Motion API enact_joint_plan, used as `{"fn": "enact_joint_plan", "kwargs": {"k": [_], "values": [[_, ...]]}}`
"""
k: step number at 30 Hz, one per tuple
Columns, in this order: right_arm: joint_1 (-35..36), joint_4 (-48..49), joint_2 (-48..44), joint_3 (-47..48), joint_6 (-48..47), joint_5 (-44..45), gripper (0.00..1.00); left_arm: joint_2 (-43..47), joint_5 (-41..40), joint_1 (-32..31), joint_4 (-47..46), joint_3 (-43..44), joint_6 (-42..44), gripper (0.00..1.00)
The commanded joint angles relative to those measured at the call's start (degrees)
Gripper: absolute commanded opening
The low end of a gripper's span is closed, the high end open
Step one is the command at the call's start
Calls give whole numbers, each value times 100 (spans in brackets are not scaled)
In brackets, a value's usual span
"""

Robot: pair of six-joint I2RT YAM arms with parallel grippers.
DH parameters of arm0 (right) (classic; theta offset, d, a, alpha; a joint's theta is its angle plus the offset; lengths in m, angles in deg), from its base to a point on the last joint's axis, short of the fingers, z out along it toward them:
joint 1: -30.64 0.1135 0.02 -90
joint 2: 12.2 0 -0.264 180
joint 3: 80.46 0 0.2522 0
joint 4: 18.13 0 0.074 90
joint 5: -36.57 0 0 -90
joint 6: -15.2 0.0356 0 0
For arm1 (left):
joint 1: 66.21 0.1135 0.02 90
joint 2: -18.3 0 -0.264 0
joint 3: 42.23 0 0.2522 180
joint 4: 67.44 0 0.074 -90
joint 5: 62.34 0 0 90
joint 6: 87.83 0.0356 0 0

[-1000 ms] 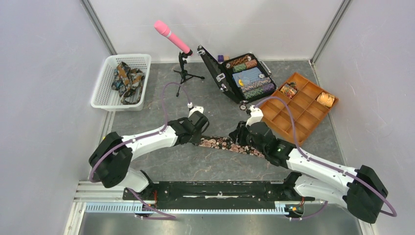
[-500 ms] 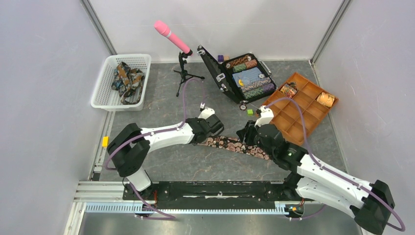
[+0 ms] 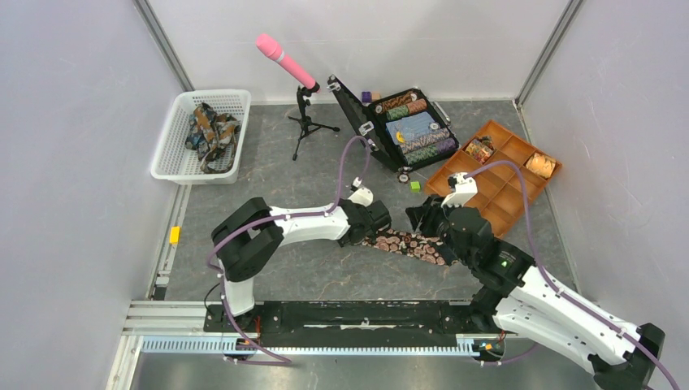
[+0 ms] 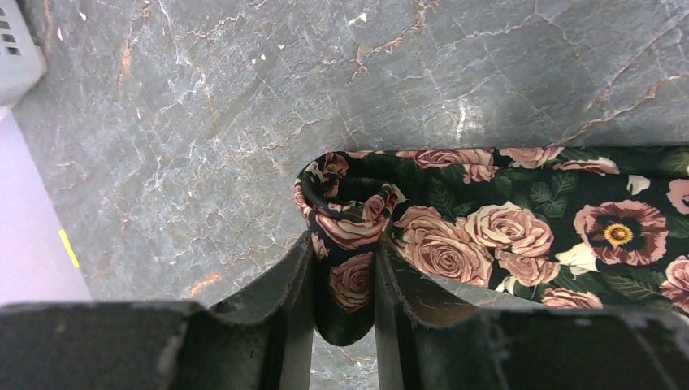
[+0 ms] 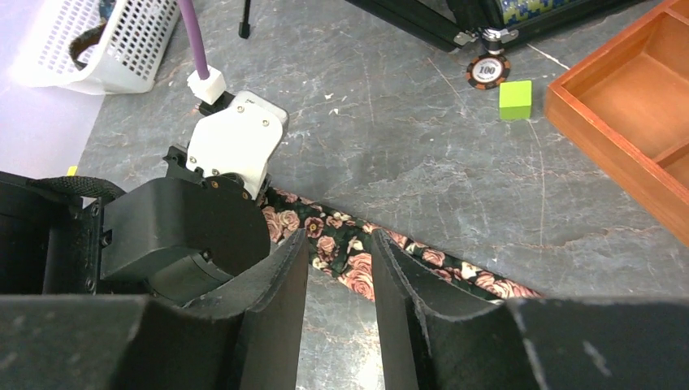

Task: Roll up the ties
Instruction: Roll the tie at the center of the board.

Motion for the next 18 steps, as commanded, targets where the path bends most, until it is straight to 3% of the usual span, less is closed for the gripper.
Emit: {"fn": "enact_joint_plan", "kwargs": {"k": [1,18], "values": [[-15,-140,-80,144,-45,243,40,-379,-209,-96,230,328,-127,32],[-15,-181,-53,54,-45,258,43,-332,337,-173,268,668,-140,45]]}}
